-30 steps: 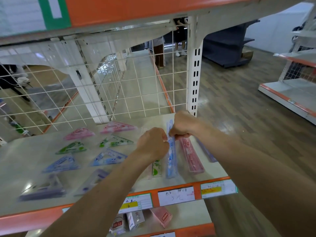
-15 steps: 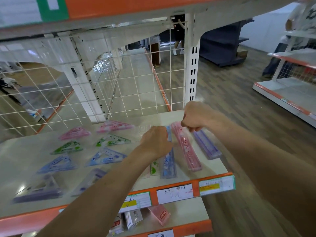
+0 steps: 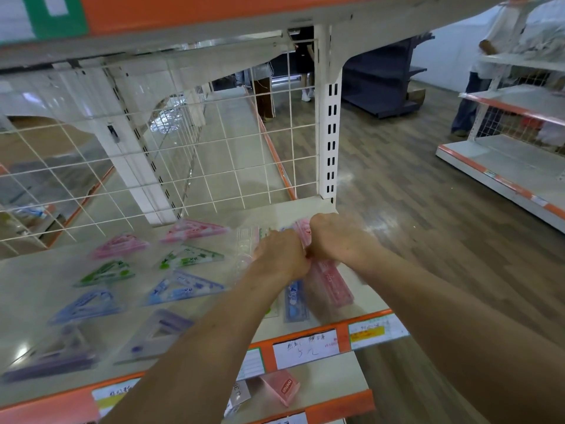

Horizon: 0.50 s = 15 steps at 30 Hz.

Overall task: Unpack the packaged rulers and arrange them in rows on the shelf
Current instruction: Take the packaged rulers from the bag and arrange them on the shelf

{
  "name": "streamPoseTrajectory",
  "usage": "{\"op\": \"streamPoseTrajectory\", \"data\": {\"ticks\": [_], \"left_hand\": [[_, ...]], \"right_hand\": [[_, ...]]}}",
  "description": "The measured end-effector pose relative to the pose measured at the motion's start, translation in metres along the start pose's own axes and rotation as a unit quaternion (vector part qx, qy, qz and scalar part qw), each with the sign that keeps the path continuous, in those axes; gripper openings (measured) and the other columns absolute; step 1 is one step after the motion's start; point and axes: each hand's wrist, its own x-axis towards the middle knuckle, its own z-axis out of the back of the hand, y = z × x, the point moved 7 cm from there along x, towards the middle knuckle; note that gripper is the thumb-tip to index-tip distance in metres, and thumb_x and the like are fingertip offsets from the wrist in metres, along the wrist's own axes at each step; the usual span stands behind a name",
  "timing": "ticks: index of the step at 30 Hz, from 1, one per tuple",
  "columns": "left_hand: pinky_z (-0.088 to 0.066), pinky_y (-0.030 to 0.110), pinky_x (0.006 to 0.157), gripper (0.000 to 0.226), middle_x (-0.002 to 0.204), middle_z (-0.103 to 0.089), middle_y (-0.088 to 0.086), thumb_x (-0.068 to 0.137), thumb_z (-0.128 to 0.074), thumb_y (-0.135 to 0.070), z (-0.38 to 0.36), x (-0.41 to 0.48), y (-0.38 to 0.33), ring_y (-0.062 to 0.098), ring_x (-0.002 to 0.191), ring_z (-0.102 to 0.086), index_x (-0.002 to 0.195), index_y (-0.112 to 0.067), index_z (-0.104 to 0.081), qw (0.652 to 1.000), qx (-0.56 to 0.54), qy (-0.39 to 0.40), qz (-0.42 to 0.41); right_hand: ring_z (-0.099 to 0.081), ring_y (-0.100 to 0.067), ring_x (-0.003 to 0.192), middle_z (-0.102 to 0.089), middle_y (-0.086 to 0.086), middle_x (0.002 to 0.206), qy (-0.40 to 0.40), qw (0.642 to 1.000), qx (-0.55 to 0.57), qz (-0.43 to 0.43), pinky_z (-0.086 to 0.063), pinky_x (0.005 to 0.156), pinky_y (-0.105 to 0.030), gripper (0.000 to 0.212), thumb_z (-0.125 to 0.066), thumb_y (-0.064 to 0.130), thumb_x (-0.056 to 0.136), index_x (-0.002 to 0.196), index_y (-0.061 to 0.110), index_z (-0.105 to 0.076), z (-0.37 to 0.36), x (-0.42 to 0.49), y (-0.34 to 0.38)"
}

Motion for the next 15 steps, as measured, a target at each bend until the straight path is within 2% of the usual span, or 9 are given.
{"op": "streamPoseTrajectory", "data": {"ticks": [3, 5, 12, 15], "left_hand": [[-0.05, 0.034, 0.088, 0.038, 0.116, -0.064, 0.009, 0.082, -0.06, -0.028, -0.002, 0.0025, 0.0026, 0.028, 0.106, -0.06, 0.119, -0.017, -0.061, 1.0, 0.003, -0.002, 0.003], [-0.05, 0.034, 0.086, 0.037, 0.115, -0.064, 0.01, 0.082, -0.06, -0.026, -0.0025, 0.004, 0.0037, 0.028, 0.106, -0.061, 0.117, -0.015, -0.061, 1.0, 0.006, -0.005, 0.005], [-0.049, 0.034, 0.086, 0.035, 0.115, -0.065, 0.009, 0.085, -0.059, -0.024, -0.0022, 0.0042, 0.0026, 0.027, 0.105, -0.061, 0.118, -0.014, -0.061, 1.0, 0.017, -0.004, 0.008], [-0.049, 0.034, 0.086, 0.035, 0.115, -0.064, 0.009, 0.085, -0.059, -0.025, -0.0003, 0.0022, 0.0009, 0.027, 0.105, -0.061, 0.118, -0.013, -0.061, 1.0, 0.018, -0.002, 0.006]], "right_hand": [[-0.054, -0.027, 0.119, -0.06, -0.01, 0.124, 0.014, 1.0, 0.0, -0.001, -0.042, 0.088, -0.029, 0.029, -0.052, 0.02, 0.095, 0.121, 0.007, -0.055, -0.0026, 0.0006, 0.0009], [-0.052, -0.028, 0.12, -0.058, -0.01, 0.126, 0.015, 1.0, -0.002, 0.0, -0.041, 0.092, -0.03, 0.032, -0.054, 0.021, 0.094, 0.123, 0.007, -0.053, -0.0015, -0.0006, 0.002], [-0.054, -0.024, 0.12, -0.057, -0.01, 0.129, 0.011, 1.0, -0.009, 0.017, -0.041, 0.093, -0.029, 0.033, -0.052, 0.019, 0.094, 0.125, 0.006, -0.052, 0.0, -0.0014, 0.0031], [-0.056, -0.025, 0.116, -0.06, -0.01, 0.124, 0.013, 1.0, -0.011, 0.022, -0.042, 0.087, -0.028, 0.031, -0.053, 0.019, 0.093, 0.121, 0.006, -0.055, -0.002, -0.0014, 0.0051]]}}
